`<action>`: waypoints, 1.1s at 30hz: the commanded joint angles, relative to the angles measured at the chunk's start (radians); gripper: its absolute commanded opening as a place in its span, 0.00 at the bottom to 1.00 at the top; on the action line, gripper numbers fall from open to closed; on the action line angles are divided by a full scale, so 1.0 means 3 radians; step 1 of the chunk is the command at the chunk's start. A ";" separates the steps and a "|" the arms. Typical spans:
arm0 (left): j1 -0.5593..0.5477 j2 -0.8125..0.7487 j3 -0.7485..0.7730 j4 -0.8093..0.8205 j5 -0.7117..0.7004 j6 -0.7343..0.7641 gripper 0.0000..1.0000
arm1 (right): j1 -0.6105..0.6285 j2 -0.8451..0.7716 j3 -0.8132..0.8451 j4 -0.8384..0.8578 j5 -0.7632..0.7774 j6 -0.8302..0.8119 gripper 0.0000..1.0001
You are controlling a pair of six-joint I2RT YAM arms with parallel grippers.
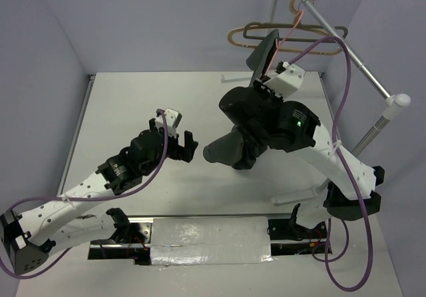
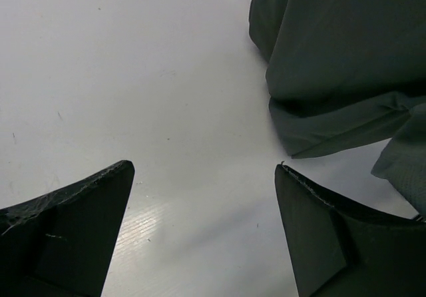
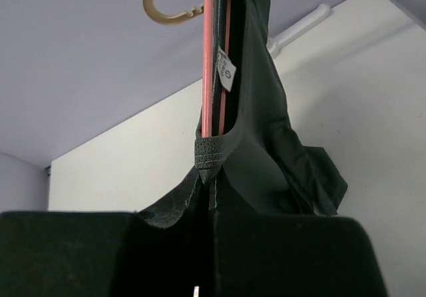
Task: Place the t-shirt on the hanger
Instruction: Place the hanger at the clothesline.
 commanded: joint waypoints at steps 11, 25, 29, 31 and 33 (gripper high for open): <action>-0.0013 0.0106 -0.0121 0.0334 -0.0054 -0.0063 0.99 | -0.0063 -0.0187 -0.0126 -0.0583 0.0351 0.0361 0.00; -0.0008 0.0045 -0.0198 0.0375 -0.0028 -0.0038 0.99 | -0.0308 -0.0611 -0.1000 -0.0588 -0.0151 0.0995 0.00; -0.0013 0.0076 -0.0224 0.0395 -0.0028 -0.0037 0.99 | -0.0410 -0.0622 -0.0944 -0.0588 -0.0135 0.0985 0.00; -0.0013 0.0091 -0.0229 0.0411 -0.0008 -0.0032 0.99 | -0.0492 -0.0617 -0.0898 -0.0583 -0.0141 0.0960 0.00; -0.0013 0.0091 -0.0229 0.0411 0.0007 -0.0027 0.99 | -0.0599 -0.0601 -0.0878 -0.0583 -0.0141 0.0883 0.00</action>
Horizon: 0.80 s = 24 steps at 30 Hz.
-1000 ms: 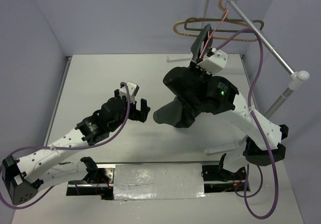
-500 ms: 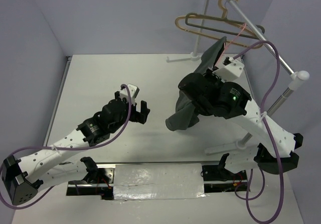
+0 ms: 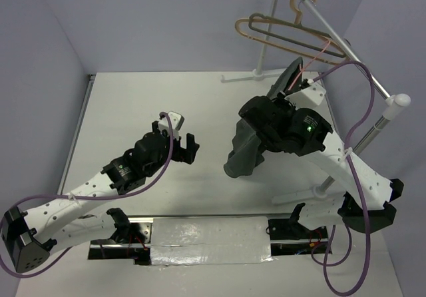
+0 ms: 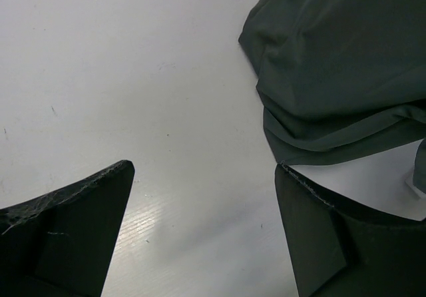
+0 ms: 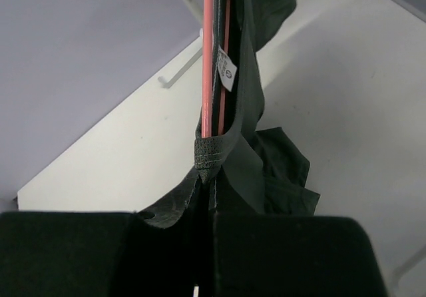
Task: Place the t-shirt on the hanger
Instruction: Place the hanger at the clothesline.
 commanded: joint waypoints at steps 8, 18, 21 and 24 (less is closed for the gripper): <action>-0.0008 -0.0034 -0.0064 0.0214 0.0039 -0.0014 0.99 | -0.0342 -0.0080 0.0206 -0.0183 0.0392 -0.0383 0.00; -0.0013 -0.0029 -0.0079 0.0229 0.0070 0.0001 0.99 | -0.0377 -0.0239 0.0129 0.0401 0.0540 -0.1218 0.00; -0.0013 -0.0034 -0.0089 0.0239 0.0085 0.0001 0.99 | -0.0484 -0.0193 0.0231 0.0141 0.0484 -0.0969 0.00; -0.0013 -0.0054 -0.0094 0.0244 0.0101 0.0001 0.99 | -0.0602 -0.0142 0.0283 -0.0155 0.0489 -0.0688 0.00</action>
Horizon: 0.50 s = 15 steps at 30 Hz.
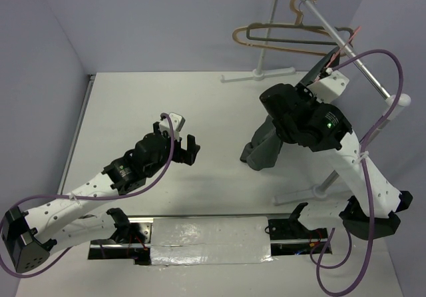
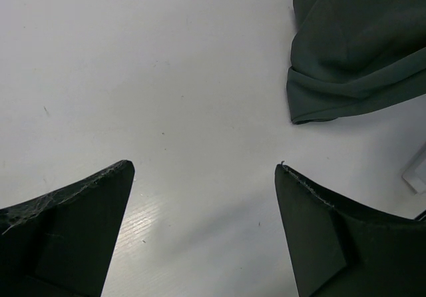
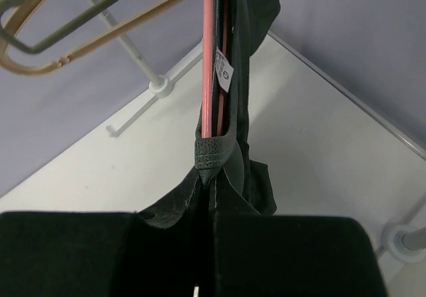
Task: Place the t-shirt on the hanger
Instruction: Place the hanger at the clothesline.
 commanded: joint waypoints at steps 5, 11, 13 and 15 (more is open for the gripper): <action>-0.0013 -0.0074 -0.0057 0.0190 0.0050 0.0002 0.99 | -0.0206 0.0057 0.0142 -0.0360 0.0156 0.0332 0.00; -0.0013 -0.0104 -0.0068 0.0200 0.0029 0.0002 0.99 | -0.0344 0.0139 0.0045 -0.0381 0.0023 0.0389 0.00; -0.0013 -0.0094 -0.0068 0.0200 0.0035 -0.0003 0.99 | -0.0380 0.0144 -0.0042 -0.0386 -0.0013 0.0435 0.00; -0.0013 -0.0084 -0.0068 0.0195 0.0045 0.0002 0.99 | -0.0385 0.0144 -0.0129 -0.0381 -0.0003 0.0486 0.00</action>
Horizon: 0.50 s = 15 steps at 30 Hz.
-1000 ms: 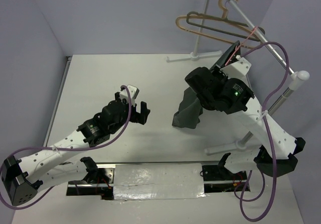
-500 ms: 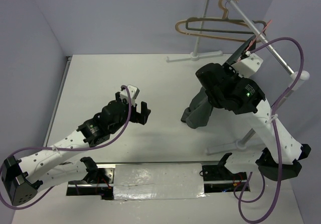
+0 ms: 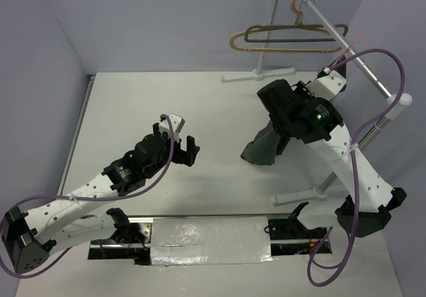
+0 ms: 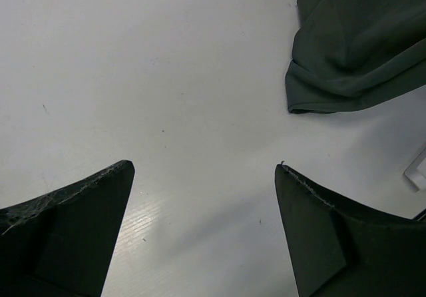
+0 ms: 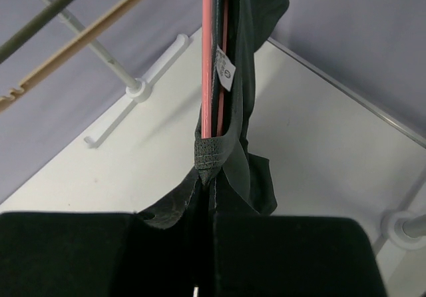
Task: Place the t-shirt on the hanger
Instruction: Place the hanger at the clothesline.
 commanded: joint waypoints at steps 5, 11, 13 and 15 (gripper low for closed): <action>-0.0013 -0.0072 -0.0021 0.0177 0.0023 -0.0005 0.99 | -0.0053 0.0000 -0.0185 -0.0289 0.0131 0.0247 0.00; -0.0013 -0.0083 -0.0036 0.0182 0.0013 -0.0016 0.99 | -0.0099 0.0057 -0.0251 -0.0294 0.0126 0.0263 0.00; -0.0013 -0.0083 -0.0041 0.0187 0.0008 -0.0006 0.99 | -0.0104 0.0082 -0.0246 -0.0294 0.0121 0.0242 0.00; -0.0013 -0.0078 -0.0036 0.0177 0.0008 -0.0011 0.99 | -0.0110 0.0123 -0.0180 -0.0289 0.0116 0.0201 0.04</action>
